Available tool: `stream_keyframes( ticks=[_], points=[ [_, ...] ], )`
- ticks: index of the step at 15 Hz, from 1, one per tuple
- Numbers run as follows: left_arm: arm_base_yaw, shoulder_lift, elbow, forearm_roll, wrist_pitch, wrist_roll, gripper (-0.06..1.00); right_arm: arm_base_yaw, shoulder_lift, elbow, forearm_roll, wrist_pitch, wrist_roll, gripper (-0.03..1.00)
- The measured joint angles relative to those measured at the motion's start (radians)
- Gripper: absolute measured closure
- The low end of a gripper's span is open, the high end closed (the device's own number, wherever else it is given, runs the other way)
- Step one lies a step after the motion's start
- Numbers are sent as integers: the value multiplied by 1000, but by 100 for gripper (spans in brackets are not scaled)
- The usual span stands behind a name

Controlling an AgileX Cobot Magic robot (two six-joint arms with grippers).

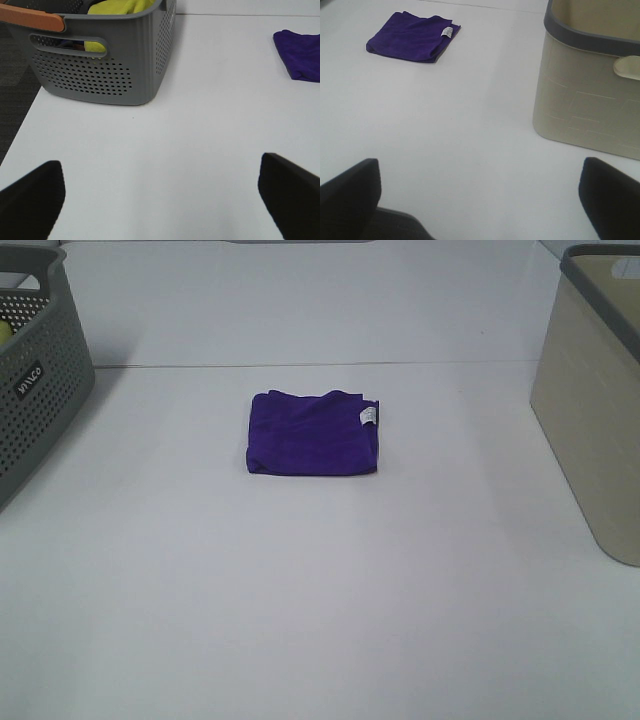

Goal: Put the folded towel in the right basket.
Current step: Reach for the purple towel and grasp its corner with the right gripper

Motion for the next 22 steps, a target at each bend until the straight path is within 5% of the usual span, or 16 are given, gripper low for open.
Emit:
stream_keyframes(
  ticks=[22],
  points=[
    [0, 0, 0, 0, 0, 0, -5, -75, 0, 0, -8, 0, 12, -1]
  ],
)
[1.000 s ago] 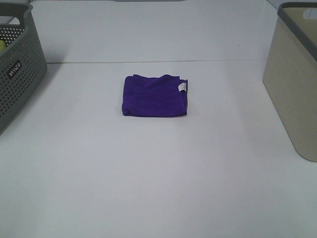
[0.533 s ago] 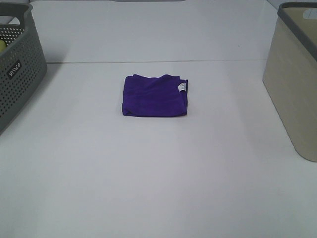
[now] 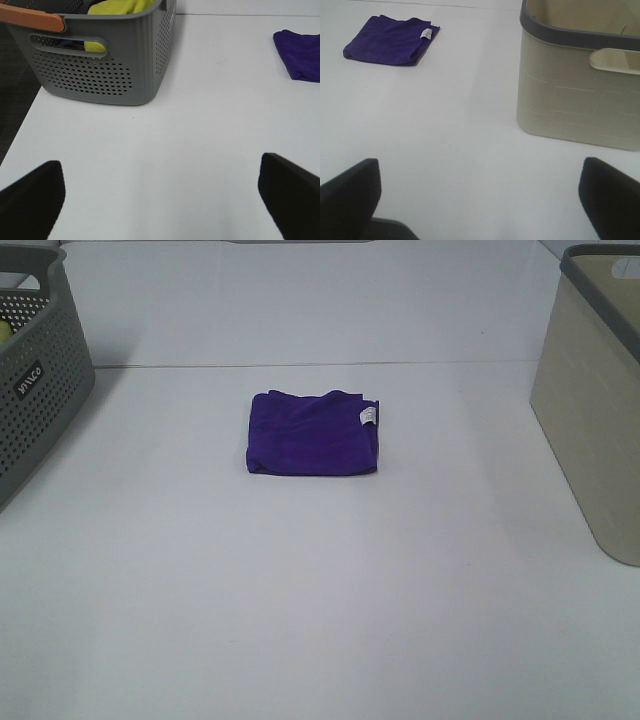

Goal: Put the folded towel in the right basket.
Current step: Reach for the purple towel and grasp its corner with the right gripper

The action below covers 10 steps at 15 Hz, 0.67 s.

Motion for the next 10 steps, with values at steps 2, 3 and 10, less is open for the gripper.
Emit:
stream_keyframes(
  ticks=[2, 3, 10],
  points=[
    [0, 0, 0, 0, 0, 0, -5, 0, 0, 0, 0, 0, 0, -1],
    [0, 0, 0, 0, 0, 0, -5, 0, 0, 0, 0, 0, 0, -1],
    [0, 0, 0, 0, 0, 0, -5, 0, 0, 0, 0, 0, 0, -1]
  ],
)
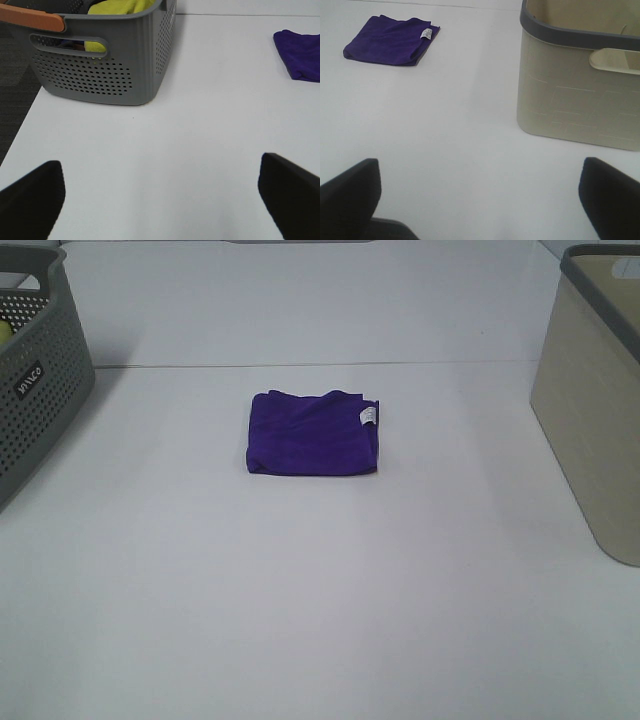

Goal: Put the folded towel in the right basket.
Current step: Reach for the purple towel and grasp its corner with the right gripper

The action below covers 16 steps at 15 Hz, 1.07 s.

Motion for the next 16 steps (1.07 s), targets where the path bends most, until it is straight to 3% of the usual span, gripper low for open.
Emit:
stream_keyframes(
  ticks=[16],
  points=[
    [0, 0, 0, 0, 0, 0, -5, 0, 0, 0, 0, 0, 0, -1]
  ],
)
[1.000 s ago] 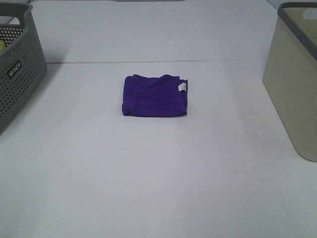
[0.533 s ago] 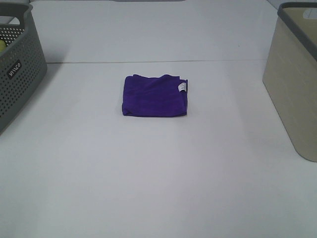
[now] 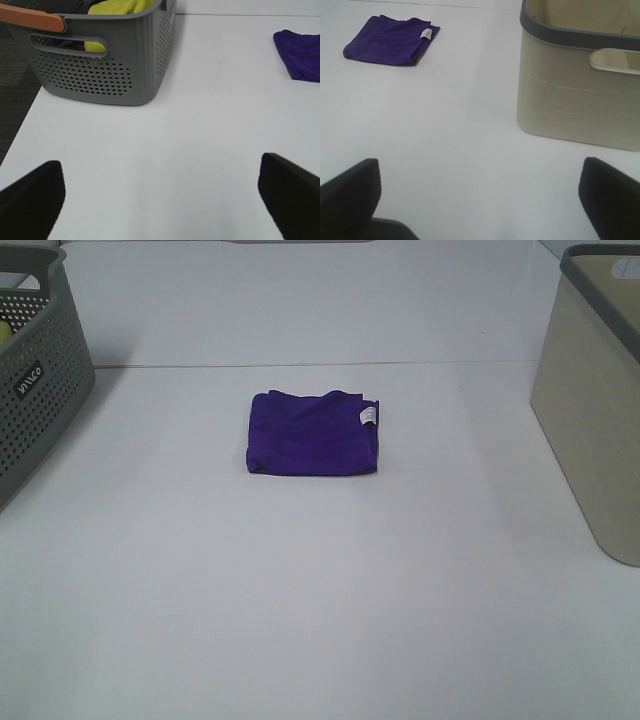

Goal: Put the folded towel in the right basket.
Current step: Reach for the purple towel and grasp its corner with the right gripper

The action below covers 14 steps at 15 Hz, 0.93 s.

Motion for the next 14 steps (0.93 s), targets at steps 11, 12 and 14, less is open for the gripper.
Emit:
stream_keyframes(
  ticks=[11, 12, 14],
  points=[
    [0, 0, 0, 0, 0, 0, -5, 0, 473, -211, 116, 38, 0, -1],
    [0, 0, 0, 0, 0, 0, -5, 0, 591, -282, 140, 37, 0, -1],
    [0, 0, 0, 0, 0, 0, -5, 0, 734, -369, 160, 37, 0, -1]
  ],
)
